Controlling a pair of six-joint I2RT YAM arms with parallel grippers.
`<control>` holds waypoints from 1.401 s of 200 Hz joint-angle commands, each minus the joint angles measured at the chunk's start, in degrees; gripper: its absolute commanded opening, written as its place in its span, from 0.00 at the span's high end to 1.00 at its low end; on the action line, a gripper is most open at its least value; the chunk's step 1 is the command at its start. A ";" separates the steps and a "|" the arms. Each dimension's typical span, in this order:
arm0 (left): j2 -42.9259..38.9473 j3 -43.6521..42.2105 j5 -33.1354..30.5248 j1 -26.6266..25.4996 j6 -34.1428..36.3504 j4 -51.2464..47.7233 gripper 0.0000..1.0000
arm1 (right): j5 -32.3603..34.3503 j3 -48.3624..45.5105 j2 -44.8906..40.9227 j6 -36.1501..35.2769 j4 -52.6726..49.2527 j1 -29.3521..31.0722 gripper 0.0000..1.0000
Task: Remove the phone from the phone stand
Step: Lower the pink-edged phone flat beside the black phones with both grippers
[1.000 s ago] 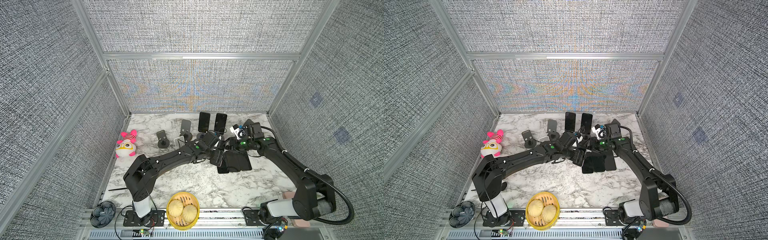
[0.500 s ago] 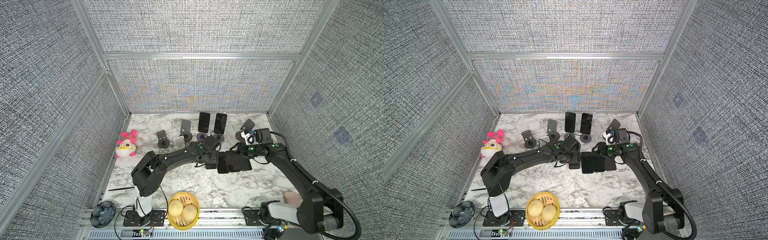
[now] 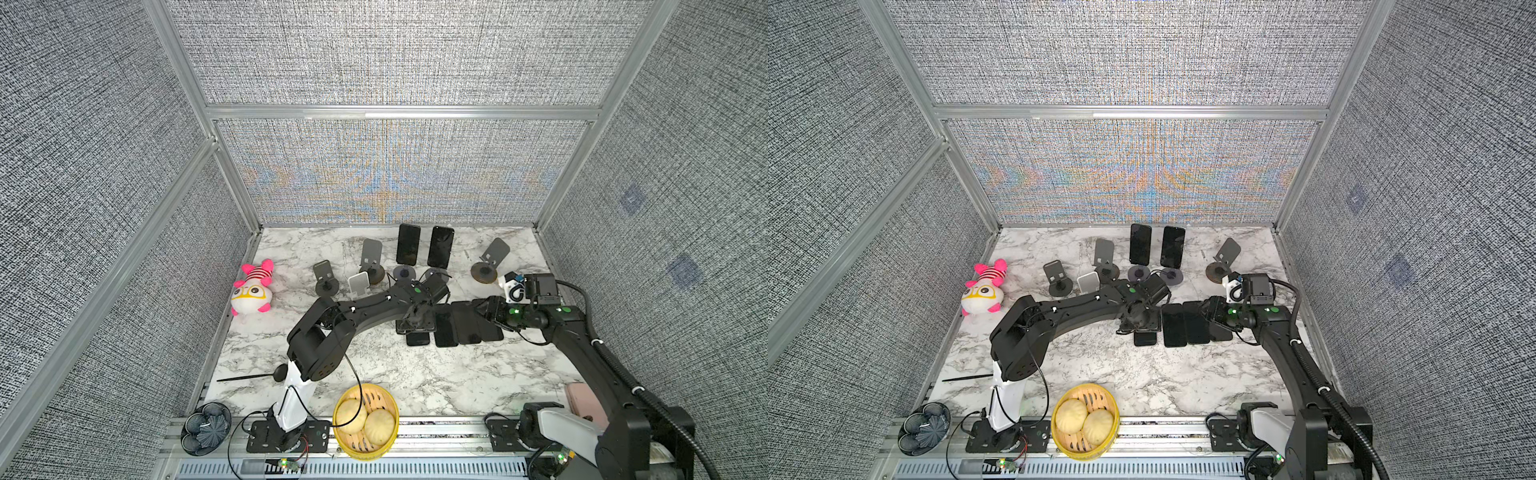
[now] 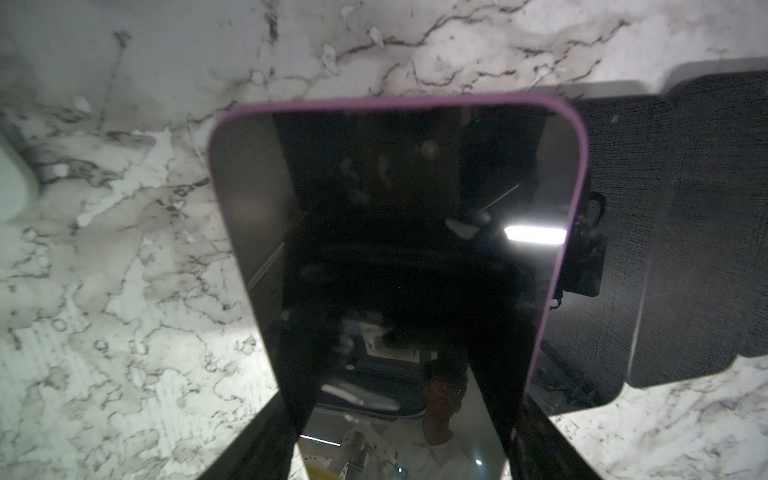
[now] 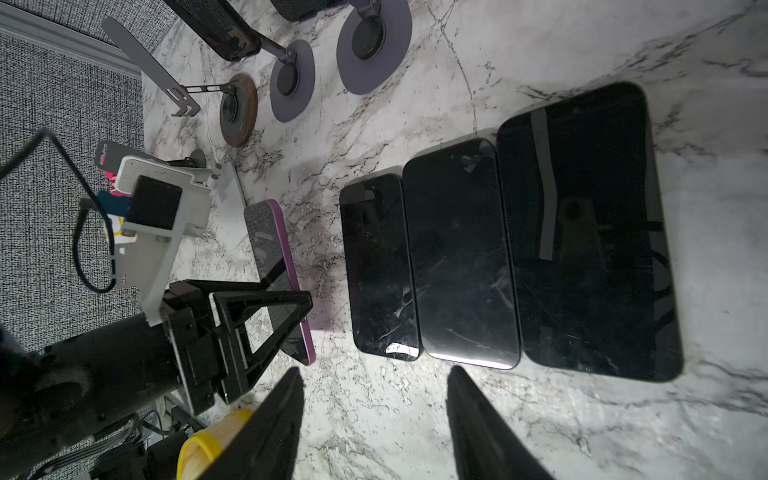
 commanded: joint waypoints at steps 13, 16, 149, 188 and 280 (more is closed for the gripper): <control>1.42 1.91 -0.85 -0.08 -0.11 -3.18 0.99 | -0.60 -0.72 -0.73 0.31 1.63 -0.06 0.44; 1.51 2.04 -0.90 -0.04 -0.08 -3.22 0.99 | -0.60 -0.89 -0.87 0.43 1.86 -0.06 0.44; 6.17 5.68 -0.73 -0.08 -0.33 -4.42 0.72 | -0.60 -2.53 -1.60 0.20 3.35 -0.21 0.44; 7.02 5.89 -0.25 -0.06 -0.44 -4.74 0.51 | -0.21 -2.75 -2.35 -0.04 3.22 -0.22 0.45; 7.33 5.07 1.06 -0.08 -0.91 -3.84 0.19 | 0.46 -2.58 -3.27 -0.55 2.73 -0.33 0.45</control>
